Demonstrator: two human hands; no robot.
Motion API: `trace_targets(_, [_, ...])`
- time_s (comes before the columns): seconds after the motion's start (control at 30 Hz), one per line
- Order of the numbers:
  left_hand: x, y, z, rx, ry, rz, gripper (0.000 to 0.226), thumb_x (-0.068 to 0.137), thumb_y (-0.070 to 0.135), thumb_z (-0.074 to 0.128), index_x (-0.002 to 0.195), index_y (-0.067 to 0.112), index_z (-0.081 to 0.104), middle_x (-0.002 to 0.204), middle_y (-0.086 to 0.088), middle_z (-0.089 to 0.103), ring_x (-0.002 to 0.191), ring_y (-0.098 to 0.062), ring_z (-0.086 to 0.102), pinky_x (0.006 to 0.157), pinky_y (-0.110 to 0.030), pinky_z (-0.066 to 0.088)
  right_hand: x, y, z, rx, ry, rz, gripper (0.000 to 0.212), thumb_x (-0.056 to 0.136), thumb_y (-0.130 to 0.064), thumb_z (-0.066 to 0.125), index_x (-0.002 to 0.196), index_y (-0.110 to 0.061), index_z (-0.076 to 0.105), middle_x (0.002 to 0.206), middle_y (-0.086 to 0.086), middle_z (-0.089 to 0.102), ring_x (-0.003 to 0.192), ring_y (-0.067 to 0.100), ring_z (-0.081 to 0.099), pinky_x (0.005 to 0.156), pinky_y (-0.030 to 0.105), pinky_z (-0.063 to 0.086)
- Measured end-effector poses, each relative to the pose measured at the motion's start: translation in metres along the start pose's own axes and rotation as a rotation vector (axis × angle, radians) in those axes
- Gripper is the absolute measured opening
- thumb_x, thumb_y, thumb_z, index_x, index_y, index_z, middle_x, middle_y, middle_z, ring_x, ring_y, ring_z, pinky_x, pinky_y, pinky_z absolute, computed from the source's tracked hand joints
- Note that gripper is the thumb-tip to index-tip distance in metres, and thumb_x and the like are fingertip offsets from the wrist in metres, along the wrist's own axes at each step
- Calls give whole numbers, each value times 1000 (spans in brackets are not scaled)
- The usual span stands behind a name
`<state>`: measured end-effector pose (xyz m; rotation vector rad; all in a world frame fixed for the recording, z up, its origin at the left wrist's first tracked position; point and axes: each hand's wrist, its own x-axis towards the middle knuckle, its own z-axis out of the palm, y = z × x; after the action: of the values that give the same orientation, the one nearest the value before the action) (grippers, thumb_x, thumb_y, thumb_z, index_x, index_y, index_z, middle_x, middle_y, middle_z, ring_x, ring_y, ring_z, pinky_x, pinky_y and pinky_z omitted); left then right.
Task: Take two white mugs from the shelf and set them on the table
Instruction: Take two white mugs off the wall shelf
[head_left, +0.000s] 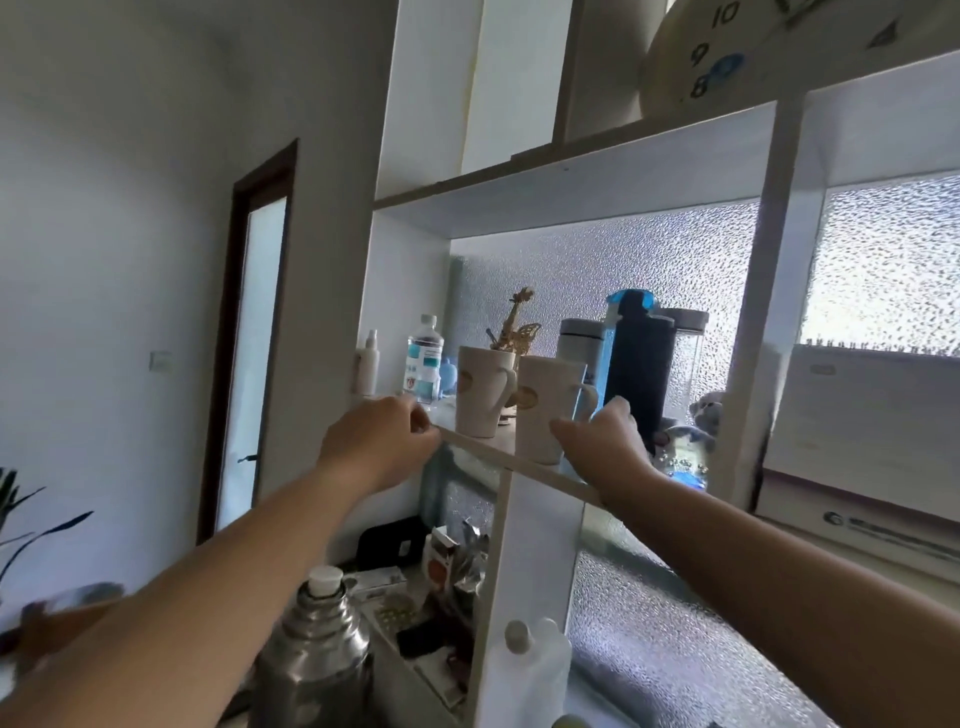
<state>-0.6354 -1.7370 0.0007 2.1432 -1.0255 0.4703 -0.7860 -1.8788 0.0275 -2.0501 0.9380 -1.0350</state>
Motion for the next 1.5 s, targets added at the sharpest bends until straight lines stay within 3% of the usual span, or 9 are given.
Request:
trace_targets(0.27, [49,38,27,-200,13,-21,26,86,28,55,108,18,65,111,-4,69,90,-18,56,78,-27,42,21,16,12,242,-105,48,43,87,-18,55,127,-10,40,92,4,56,69,16,53,48,25,37])
trace_targets(0.4, [71,53,48,-293,21,-24,30,90,29,54,113,14,64,116,-6,68,105,-23,60,87,-31,47,30,24,18,419,-133,86,48,88,-15,56,132,-14,36,107,11,59,82,22,60,51,27,44])
trace_targets(0.57, [96,64,75,-358,43,-75,33,94,35,47,103,11,66,106,-10,70,95,-27,61,80,-30,44,38,34,28,505,-80,49,54,86,-5,58,134,-17,36,119,13,55,96,27,59,51,23,42])
trace_targets(0.83, [114,64,94,-526,2,-182,42,96,34,42,100,2,70,101,-17,68,97,-32,61,87,-37,45,46,40,39,659,-18,-1,53,84,-5,58,129,-25,37,114,9,55,93,25,61,66,30,54])
trace_targets(1.03, [116,67,100,-712,-34,-189,29,96,26,39,101,16,66,93,-6,63,92,-23,53,84,-32,40,47,34,40,666,23,8,53,85,-10,58,132,-26,37,120,8,52,96,24,59,80,40,56])
trace_targets(1.13, [116,65,98,-730,-43,-188,31,98,30,39,95,14,65,89,-4,60,89,-22,52,82,-30,38,44,33,37,674,51,0,36,89,-10,54,121,-24,44,109,4,57,91,19,60,72,33,54])
trace_targets(1.23, [115,64,96,-719,-35,-200,36,98,33,40,68,22,57,89,-7,61,88,-25,53,88,-36,44,41,33,33,660,81,-19,22,93,-13,52,114,-22,51,89,-10,56,78,5,54,74,29,50])
trace_targets(1.37, [113,62,97,-745,-2,-229,31,96,35,46,93,11,64,87,-3,64,90,-24,57,99,-46,48,44,30,26,672,110,0,19,94,-34,55,107,-21,55,82,-12,56,72,3,54,70,26,50])
trace_targets(1.5, [109,61,94,-767,11,-239,27,97,31,47,78,17,59,90,-4,64,91,-23,56,100,-50,48,47,29,24,675,100,42,30,92,-36,56,106,-11,64,78,-2,61,65,8,54,55,23,42])
